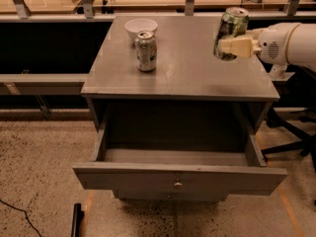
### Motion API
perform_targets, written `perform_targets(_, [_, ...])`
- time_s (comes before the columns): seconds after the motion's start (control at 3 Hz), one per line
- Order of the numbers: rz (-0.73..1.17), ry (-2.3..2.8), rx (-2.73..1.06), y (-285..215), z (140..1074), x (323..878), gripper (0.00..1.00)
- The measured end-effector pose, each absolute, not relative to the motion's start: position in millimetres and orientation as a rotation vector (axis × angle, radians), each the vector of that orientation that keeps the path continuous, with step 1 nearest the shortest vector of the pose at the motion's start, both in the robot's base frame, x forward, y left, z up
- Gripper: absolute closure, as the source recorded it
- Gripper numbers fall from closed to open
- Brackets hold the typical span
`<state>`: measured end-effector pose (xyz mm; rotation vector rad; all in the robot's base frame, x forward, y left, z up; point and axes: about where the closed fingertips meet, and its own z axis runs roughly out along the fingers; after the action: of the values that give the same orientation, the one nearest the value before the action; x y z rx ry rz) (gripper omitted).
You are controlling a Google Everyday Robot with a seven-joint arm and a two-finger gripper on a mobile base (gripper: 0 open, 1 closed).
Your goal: Place green can into top drawer
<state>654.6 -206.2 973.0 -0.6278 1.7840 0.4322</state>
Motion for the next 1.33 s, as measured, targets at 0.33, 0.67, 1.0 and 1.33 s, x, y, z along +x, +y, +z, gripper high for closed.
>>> perform_targets(0.33, [0.508,1.884,-0.639,-170,929,597,1.0])
perform_targets(0.67, [0.557,1.929,-0.726,-153,890,563,1.0])
perform_targets(1.0, [0.56,1.933,-0.734,-151,887,561,1.0])
perform_targets(1.33, [0.561,1.936,-0.769,-147,886,561,1.0])
